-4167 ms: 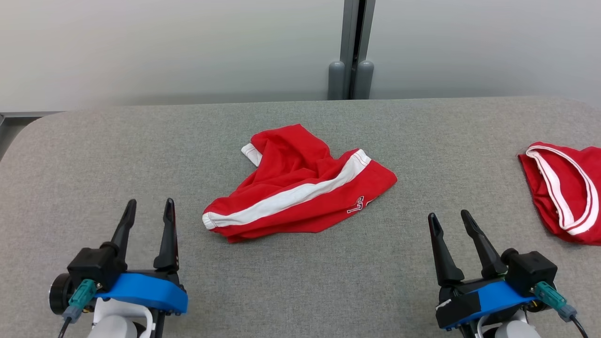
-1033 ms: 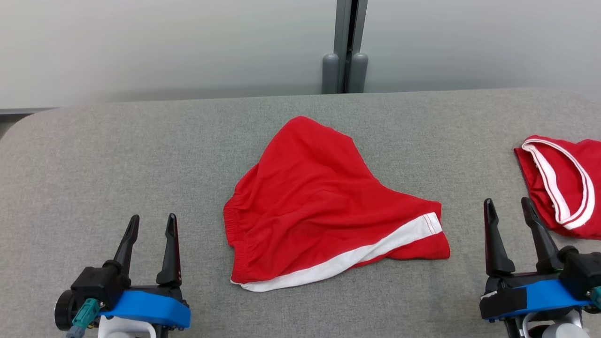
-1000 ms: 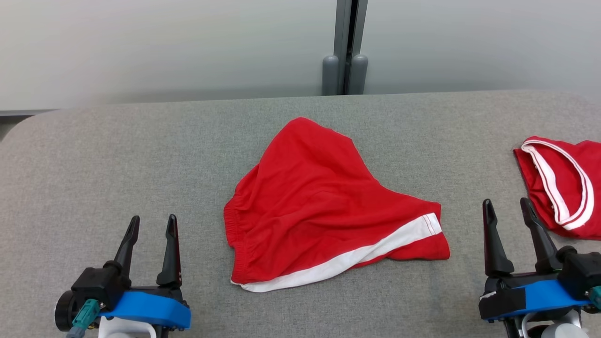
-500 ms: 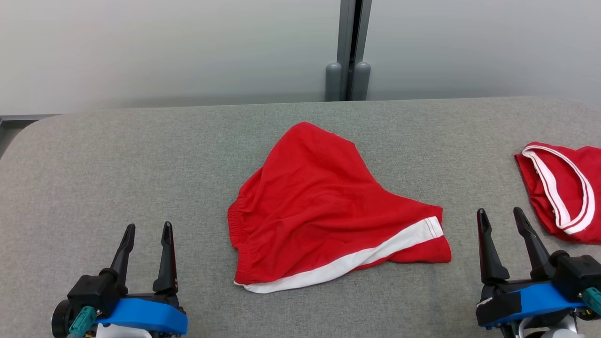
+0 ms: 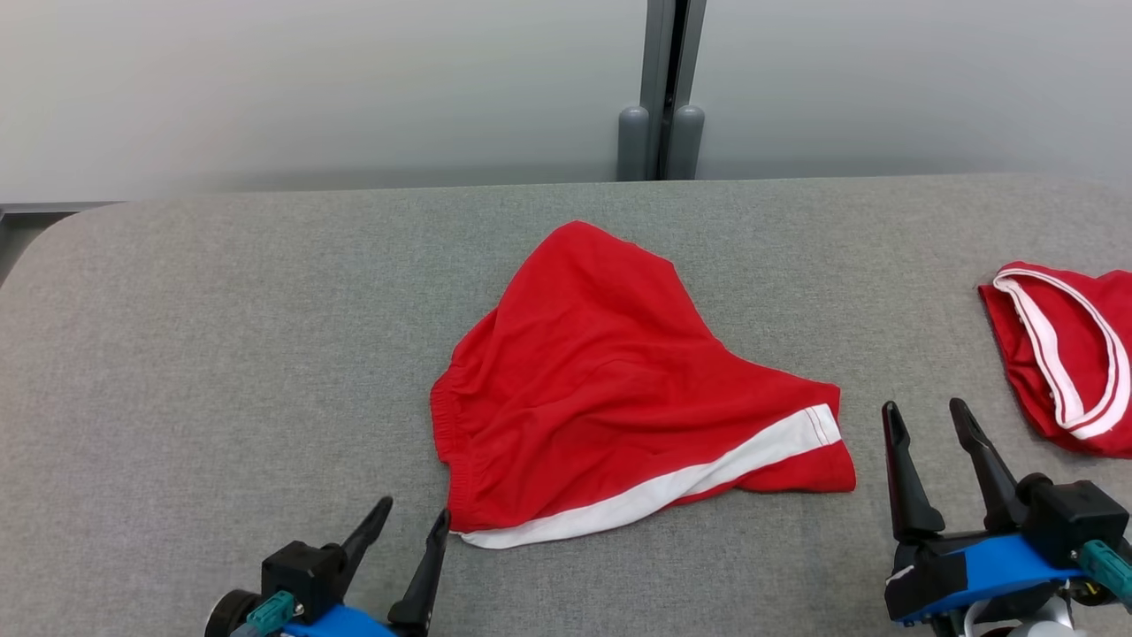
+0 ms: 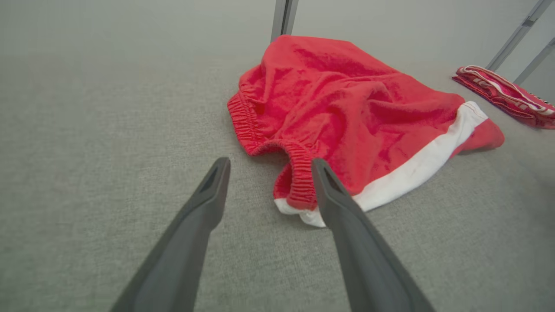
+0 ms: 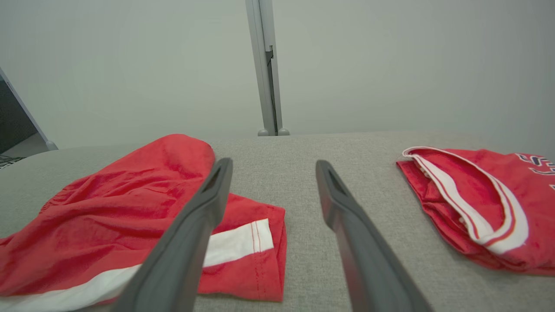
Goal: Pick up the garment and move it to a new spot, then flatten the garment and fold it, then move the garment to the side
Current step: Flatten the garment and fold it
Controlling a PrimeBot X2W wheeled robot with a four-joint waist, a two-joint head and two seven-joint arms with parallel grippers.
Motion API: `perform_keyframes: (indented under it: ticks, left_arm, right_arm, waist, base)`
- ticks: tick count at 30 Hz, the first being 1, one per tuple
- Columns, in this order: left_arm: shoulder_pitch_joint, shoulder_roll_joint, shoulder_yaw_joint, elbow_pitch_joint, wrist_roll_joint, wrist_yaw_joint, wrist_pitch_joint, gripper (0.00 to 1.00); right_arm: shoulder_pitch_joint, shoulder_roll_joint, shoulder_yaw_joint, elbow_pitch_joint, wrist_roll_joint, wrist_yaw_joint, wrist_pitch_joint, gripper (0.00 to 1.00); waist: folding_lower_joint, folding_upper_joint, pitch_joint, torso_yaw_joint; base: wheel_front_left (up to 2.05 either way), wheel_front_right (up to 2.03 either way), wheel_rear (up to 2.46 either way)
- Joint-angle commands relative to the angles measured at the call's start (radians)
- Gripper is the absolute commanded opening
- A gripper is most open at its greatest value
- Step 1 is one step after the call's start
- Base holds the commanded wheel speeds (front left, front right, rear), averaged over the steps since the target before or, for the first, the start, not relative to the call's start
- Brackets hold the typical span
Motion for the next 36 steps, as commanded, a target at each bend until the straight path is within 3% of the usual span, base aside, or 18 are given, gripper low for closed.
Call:
perform_keyframes:
  ticks: [1,10,23,24,25,26,27,32,36]
  left_arm:
    - [-0.004,0.023,-0.023,0.002,-0.028,0.000,0.013,1.00]
    - [-0.055,0.110,-0.173,0.032,-0.130,-0.001,0.034,1.00]
    - [-0.182,0.111,-0.298,0.178,-0.209,-0.001,0.006,1.00]
    - [-0.187,0.111,-0.305,0.189,-0.216,-0.001,0.003,0.59]
    - [-0.192,0.111,-0.312,0.197,-0.223,-0.001,0.003,0.38]
    - [-0.197,0.110,-0.320,0.203,-0.235,-0.001,0.005,0.06]
    - [-0.205,0.112,-0.328,0.209,-0.243,-0.001,0.005,0.00]
    - [-0.228,0.112,-0.362,0.229,-0.283,-0.001,-0.006,0.00]
    - [-0.248,0.110,-0.370,0.251,-0.296,-0.001,-0.029,0.00]
  right_arm:
    - [-0.010,0.000,0.003,0.004,0.003,0.000,-0.003,1.00]
    - [-0.012,0.000,0.003,0.016,0.012,0.000,-0.009,1.00]
    - [-0.021,0.000,0.026,0.028,0.027,0.000,-0.013,1.00]
    - [-0.022,0.000,0.027,0.029,0.028,0.000,-0.011,1.00]
    - [-0.022,0.000,0.028,0.031,0.027,0.000,-0.008,1.00]
    - [-0.023,0.000,0.029,0.032,0.027,0.000,-0.005,1.00]
    - [-0.025,0.000,0.031,0.034,0.029,0.000,-0.002,1.00]
    - [-0.043,0.000,0.055,0.062,0.030,0.000,0.043,1.00]
    - [-0.081,-0.001,0.065,0.115,0.029,0.000,0.159,1.00]
  waist:
    - [0.0000,0.0000,0.000,-0.003]
    - [0.0000,0.0000,0.001,-0.006]
    - [0.0000,0.0000,0.014,-0.027]
    - [0.0000,0.0000,0.015,-0.029]
    - [0.0000,0.0000,0.016,-0.031]
    - [0.0000,0.0000,0.018,-0.032]
    - [0.0000,0.0000,0.019,-0.033]
    - [0.0000,0.0000,0.027,-0.034]
    - [0.0000,0.0000,0.036,-0.032]
  base:
    - [0.00,0.00,0.00]
    - [0.00,0.00,0.00]
    - [0.00,0.00,0.00]
    - [0.00,0.00,0.00]
    - [0.00,0.00,0.00]
    - [0.00,0.00,0.00]
    - [0.00,0.00,0.00]
    - [0.00,0.00,0.00]
    - [0.00,0.00,0.00]
